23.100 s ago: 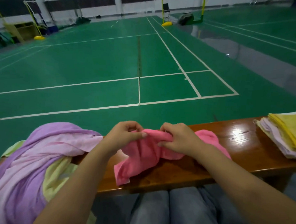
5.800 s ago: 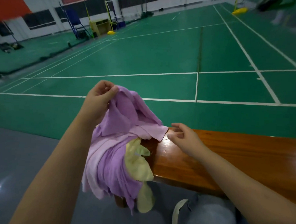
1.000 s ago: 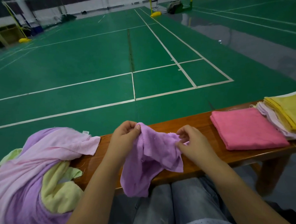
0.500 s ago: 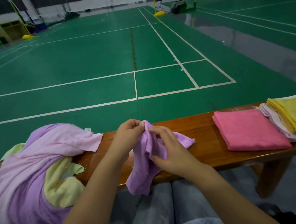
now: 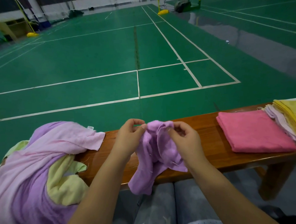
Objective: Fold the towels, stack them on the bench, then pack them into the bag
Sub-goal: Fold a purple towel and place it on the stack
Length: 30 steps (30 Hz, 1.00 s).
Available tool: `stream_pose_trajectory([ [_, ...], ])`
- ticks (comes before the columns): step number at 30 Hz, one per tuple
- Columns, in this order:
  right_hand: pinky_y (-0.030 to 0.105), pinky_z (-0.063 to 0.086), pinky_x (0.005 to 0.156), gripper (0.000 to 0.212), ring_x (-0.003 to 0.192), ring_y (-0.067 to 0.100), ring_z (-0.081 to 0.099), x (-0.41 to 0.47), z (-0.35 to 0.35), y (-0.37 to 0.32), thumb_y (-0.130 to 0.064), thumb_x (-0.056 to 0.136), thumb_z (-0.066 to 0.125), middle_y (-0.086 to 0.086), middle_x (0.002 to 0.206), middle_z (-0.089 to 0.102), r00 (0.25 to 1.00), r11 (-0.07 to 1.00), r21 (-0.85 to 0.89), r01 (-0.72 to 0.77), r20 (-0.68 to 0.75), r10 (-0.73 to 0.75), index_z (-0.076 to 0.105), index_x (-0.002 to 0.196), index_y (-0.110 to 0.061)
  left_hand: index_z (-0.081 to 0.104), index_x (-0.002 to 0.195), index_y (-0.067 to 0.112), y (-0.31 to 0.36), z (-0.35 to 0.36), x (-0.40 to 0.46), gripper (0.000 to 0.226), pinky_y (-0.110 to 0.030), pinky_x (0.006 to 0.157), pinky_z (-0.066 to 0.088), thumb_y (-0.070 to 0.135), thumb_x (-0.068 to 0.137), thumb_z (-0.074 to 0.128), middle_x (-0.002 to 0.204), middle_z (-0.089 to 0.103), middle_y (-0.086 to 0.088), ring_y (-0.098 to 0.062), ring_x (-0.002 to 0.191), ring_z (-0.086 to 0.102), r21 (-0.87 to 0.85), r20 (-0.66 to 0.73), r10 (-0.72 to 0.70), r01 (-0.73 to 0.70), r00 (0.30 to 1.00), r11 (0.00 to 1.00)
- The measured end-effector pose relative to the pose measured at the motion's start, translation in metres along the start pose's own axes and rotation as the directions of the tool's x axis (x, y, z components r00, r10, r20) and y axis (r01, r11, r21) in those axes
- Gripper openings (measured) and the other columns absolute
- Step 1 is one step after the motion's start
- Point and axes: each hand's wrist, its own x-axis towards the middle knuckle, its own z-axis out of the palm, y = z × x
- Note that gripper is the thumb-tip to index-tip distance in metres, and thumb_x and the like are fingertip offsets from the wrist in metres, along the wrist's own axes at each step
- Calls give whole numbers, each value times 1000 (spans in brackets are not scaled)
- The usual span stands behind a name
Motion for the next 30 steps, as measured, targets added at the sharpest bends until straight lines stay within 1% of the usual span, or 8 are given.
stream_pose_trajectory([
  [3, 33, 56, 83, 11, 94, 22, 66, 8, -6, 0, -17, 88, 63, 5, 93, 70, 962, 921, 286, -264, 11, 273, 65, 97, -11, 58, 103, 28, -1, -3, -8, 9, -28, 55, 44, 23, 95, 58, 77, 66, 0, -16, 65, 54, -6, -27, 55, -55, 998, 998],
  [8, 30, 56, 77, 12, 86, 24, 65, 4, 1, -2, -2, 90, 56, 11, 90, 69, 929, 801, 470, -371, 171, 329, 63, 99, -5, 62, 103, 37, 1, 3, -24, 17, -29, 58, 49, 23, 95, 58, 79, 68, -8, -21, 66, 59, 14, 124, 178, -181, 976, 983],
  [12, 31, 55, 82, 12, 88, 18, 67, -1, 4, -3, -8, 89, 60, 6, 89, 72, 917, 857, 349, -379, 264, 298, 67, 97, -12, 65, 105, 33, -1, 9, -24, 23, -18, 75, 53, 14, 95, 57, 95, 71, 10, -1, 88, 65, 17, 175, 222, -228, 959, 973],
  [16, 34, 54, 83, 26, 96, 20, 66, 0, 0, -4, 6, 87, 55, 7, 102, 69, 943, 908, 276, -316, 199, 268, 56, 103, -13, 66, 90, 34, -4, 8, -22, 21, -11, 68, 47, 15, 94, 57, 84, 68, 14, 3, 79, 61, 55, 136, 256, -265, 957, 963],
  [19, 37, 50, 91, 26, 102, 23, 59, 0, -7, -9, 8, 86, 55, 11, 107, 61, 977, 945, 274, -178, 160, 137, 53, 103, -11, 63, 85, 38, -3, 6, -21, 25, -10, 63, 45, 15, 94, 58, 80, 67, 15, 2, 76, 59, 148, 144, 278, -298, 950, 943],
  [22, 29, 52, 78, 18, 84, 14, 58, -2, -9, -14, -8, 83, 68, 10, 91, 62, 957, 1000, -18, -10, 291, 15, 59, 97, -16, 65, 89, 33, -4, 9, -20, 27, -18, 68, 50, 9, 92, 56, 84, 68, 12, 0, 79, 60, 193, 201, 312, -349, 929, 917],
  [25, 26, 49, 67, 14, 74, 14, 55, -3, -6, -9, -13, 82, 71, 9, 80, 62, 951, 995, -104, 4, 308, 28, 61, 91, -15, 68, 98, 23, -10, 12, -20, 21, -26, 73, 52, 8, 91, 55, 89, 69, 8, -5, 84, 61, 198, 256, 315, -369, 914, 908],
  [30, 18, 47, 66, 15, 74, 10, 53, -9, -6, -3, -23, 80, 73, 0, 82, 59, 960, 952, -288, 108, 279, -24, 61, 87, -18, 66, 98, 21, -16, 14, -23, 22, -11, 64, 45, 5, 91, 53, 88, 67, 3, -7, 80, 59, 213, 299, 292, -361, 909, 908],
])
